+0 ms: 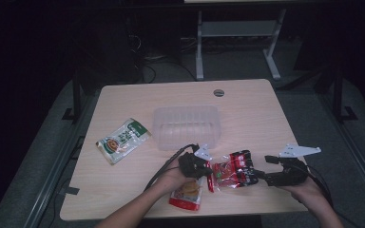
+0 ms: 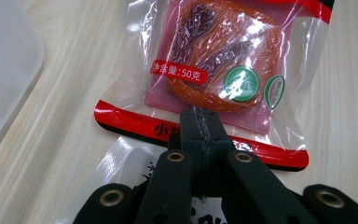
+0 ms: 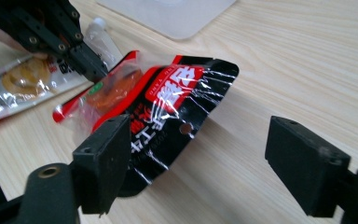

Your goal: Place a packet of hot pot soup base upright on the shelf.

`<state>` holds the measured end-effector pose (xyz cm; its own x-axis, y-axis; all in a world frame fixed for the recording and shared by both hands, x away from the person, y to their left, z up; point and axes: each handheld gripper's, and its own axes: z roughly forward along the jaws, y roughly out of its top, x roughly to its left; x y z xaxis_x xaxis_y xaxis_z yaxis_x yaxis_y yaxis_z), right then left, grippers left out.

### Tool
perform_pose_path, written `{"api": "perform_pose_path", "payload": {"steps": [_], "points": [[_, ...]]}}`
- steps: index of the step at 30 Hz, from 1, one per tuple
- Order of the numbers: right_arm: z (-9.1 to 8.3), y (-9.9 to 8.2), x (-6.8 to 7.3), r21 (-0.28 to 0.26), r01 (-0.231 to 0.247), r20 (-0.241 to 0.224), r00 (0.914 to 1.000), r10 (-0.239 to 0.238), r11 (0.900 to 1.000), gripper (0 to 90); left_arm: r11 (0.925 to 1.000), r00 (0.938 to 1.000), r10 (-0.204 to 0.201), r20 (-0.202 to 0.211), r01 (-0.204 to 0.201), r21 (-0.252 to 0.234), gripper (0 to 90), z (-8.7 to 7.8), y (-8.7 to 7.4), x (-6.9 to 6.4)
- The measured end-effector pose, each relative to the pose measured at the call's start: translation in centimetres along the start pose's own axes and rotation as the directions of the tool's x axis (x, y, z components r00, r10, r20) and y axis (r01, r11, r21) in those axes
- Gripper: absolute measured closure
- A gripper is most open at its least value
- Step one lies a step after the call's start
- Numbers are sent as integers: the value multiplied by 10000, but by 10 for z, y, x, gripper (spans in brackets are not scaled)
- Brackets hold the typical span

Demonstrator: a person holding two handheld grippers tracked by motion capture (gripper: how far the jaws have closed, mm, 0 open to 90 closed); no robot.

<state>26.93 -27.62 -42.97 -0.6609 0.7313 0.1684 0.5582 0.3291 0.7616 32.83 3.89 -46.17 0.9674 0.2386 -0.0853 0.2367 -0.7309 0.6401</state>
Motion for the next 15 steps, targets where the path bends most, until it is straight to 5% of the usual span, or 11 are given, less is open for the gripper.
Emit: {"api": "perform_pose_path", "payload": {"steps": [15], "points": [[34,6,-2,999,-429,-942,9942,524,9941,156,9998,9997,-205,-120,204,-70,896,0,-1,-2]]}}
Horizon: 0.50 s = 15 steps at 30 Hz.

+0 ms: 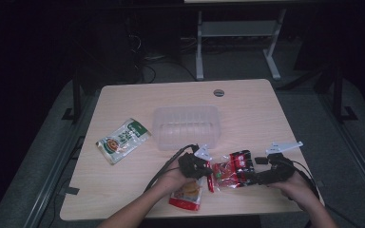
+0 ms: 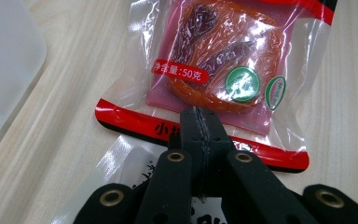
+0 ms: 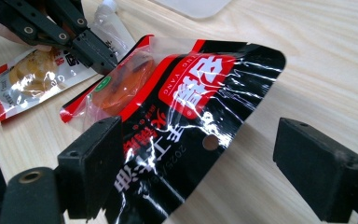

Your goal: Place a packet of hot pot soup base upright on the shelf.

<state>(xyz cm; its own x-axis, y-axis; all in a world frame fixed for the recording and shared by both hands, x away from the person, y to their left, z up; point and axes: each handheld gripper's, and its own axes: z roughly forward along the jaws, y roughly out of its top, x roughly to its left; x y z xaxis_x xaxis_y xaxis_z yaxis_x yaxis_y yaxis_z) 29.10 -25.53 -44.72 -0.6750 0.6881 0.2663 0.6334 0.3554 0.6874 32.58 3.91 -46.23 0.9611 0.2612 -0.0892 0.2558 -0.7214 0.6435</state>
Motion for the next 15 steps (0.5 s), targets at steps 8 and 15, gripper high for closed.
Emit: {"api": "perform_pose_path", "payload": {"steps": [8,15], "points": [[13,2,-1,301,-195,-577,9981,212,9994,167,10000,9998,-51,-209,51,12,897,0,-1,-3],[19,5,6,515,146,-1031,9946,-92,9986,215,9999,9995,-116,-294,116,-14,897,0,-1,-4]]}}
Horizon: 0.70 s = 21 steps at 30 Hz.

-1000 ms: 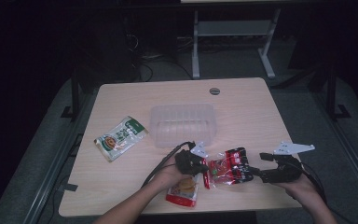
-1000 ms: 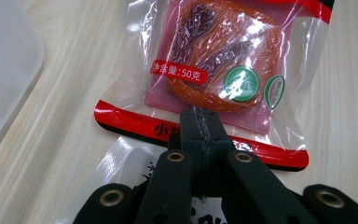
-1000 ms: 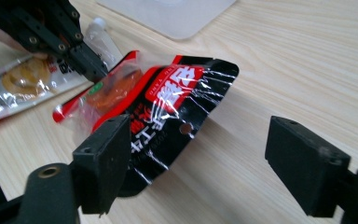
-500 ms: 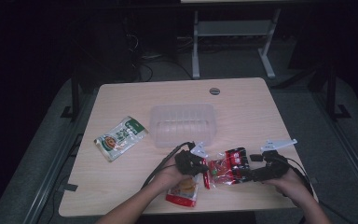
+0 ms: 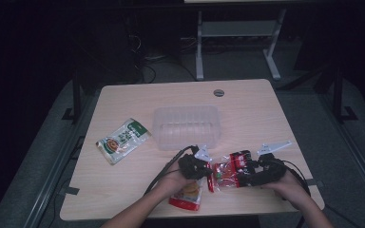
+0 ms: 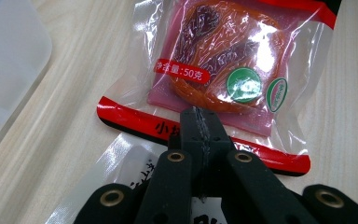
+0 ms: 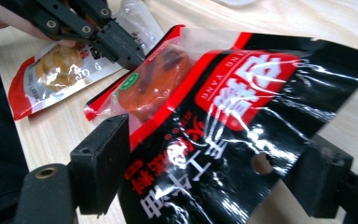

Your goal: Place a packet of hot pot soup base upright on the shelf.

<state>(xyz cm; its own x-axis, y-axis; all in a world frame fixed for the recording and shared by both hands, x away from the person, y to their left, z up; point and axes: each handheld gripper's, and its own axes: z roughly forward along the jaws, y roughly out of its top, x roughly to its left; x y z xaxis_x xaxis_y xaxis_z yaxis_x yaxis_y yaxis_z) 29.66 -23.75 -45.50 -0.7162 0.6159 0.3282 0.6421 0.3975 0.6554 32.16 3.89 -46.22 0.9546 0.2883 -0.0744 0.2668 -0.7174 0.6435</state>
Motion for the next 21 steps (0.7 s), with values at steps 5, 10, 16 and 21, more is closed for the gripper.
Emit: {"api": "perform_pose_path", "payload": {"steps": [5,10,16,21], "points": [[-4,2,1,-270,242,153,9996,-238,9993,339,10000,10000,-33,23,33,2,897,0,0,0],[-5,2,4,-352,324,256,9992,-315,9989,439,9998,9998,-165,82,166,-109,897,1,0,0],[-2,6,10,-351,727,310,9970,-716,9967,596,9998,9999,-165,49,165,-113,897,1,0,-1],[-3,6,9,-365,825,287,9963,-815,9959,699,9996,9996,-242,112,244,-154,897,1,0,0]]}}
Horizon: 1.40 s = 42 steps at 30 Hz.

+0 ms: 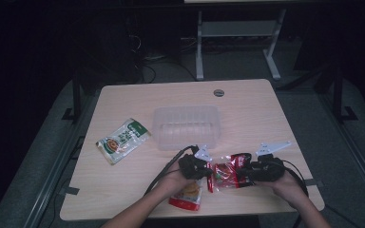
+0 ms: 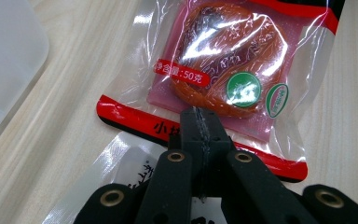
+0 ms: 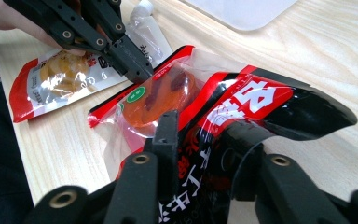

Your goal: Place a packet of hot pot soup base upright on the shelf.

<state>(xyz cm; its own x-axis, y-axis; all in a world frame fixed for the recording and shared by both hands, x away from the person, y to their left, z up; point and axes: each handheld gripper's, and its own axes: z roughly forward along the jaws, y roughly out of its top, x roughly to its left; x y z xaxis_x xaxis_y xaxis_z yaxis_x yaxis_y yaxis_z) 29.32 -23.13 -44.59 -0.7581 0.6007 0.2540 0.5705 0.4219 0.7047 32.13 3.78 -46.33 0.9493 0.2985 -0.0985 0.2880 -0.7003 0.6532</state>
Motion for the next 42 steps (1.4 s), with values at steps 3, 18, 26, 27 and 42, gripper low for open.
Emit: {"api": "perform_pose_path", "payload": {"steps": [3,18,26,27,42], "points": [[0,1,0,82,183,-37,9998,-182,9998,749,10000,10000,2,26,-2,27,898,0,0,1],[-2,5,1,-339,505,-612,9967,-526,9981,895,9998,9998,-144,170,142,118,897,0,1,3],[-9,10,6,-1044,492,-1370,9885,-634,9933,900,9996,9998,22,207,-27,267,897,2,5,4],[-9,11,7,-1094,528,-1409,9877,-681,9926,900,9999,9998,11,209,-14,169,897,3,5,3],[-19,23,14,-2104,598,-1926,9760,-1013,9758,900,9996,9991,284,304,-283,-15,846,-14,7,0]]}}
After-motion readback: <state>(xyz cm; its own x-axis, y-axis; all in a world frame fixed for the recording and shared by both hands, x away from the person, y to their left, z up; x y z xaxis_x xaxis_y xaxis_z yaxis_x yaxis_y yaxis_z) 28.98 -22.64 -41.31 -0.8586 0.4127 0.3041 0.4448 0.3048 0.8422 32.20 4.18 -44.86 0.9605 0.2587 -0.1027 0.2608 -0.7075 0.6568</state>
